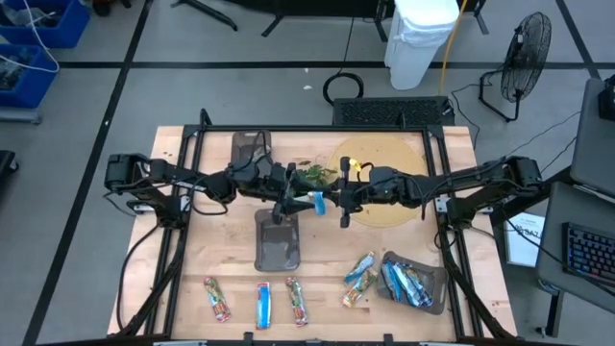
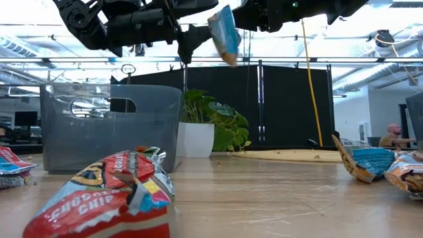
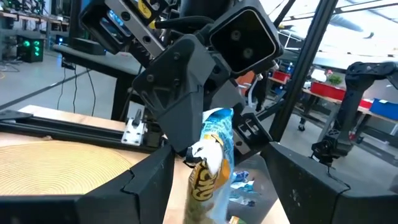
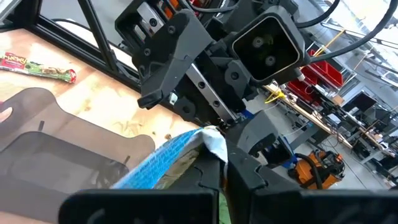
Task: Pick and place Granola Bars by type
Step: Put the top orange granola bar into the top black bin
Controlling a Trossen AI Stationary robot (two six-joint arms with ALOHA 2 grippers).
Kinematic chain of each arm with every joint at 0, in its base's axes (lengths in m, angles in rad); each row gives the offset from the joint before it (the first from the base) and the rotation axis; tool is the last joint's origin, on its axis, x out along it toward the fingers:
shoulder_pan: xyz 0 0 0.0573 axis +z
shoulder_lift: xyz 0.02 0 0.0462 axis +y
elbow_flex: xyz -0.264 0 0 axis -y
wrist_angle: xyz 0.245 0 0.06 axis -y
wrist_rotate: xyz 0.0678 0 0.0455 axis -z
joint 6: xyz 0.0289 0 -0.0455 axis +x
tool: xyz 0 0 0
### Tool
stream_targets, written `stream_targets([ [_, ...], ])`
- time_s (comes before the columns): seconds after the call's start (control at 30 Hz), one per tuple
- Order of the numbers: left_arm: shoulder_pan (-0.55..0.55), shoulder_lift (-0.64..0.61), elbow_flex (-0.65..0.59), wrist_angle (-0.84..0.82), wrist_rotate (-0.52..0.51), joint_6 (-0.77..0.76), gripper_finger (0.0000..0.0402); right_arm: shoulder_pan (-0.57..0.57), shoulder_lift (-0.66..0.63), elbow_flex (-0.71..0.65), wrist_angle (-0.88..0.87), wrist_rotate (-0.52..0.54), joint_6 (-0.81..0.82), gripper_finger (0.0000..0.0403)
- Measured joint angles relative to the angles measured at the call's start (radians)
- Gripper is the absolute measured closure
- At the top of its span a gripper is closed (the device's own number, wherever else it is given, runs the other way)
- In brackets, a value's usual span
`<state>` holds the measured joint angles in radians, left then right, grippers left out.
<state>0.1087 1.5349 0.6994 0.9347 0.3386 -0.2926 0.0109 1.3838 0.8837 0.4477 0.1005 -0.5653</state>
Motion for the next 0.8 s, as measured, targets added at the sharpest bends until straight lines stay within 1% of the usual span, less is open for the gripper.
stream_targets([
  [0.6, -0.001, 0.000, 0.000, -0.011, 0.000, 0.017, 0.0148, 0.000, 0.000, 0.000, -0.003, 0.002, -0.001, 0.0403],
  [0.7, -0.001, 0.000, 0.000, -0.016, -0.001, 0.032, 0.0168, 0.000, 0.000, 0.000, -0.003, 0.001, -0.001, 0.0403],
  [0.8, 0.000, 0.000, 0.000, -0.020, -0.001, 0.048, 0.0214, 0.000, 0.000, 0.000, -0.002, -0.001, 0.000, 0.0403],
])
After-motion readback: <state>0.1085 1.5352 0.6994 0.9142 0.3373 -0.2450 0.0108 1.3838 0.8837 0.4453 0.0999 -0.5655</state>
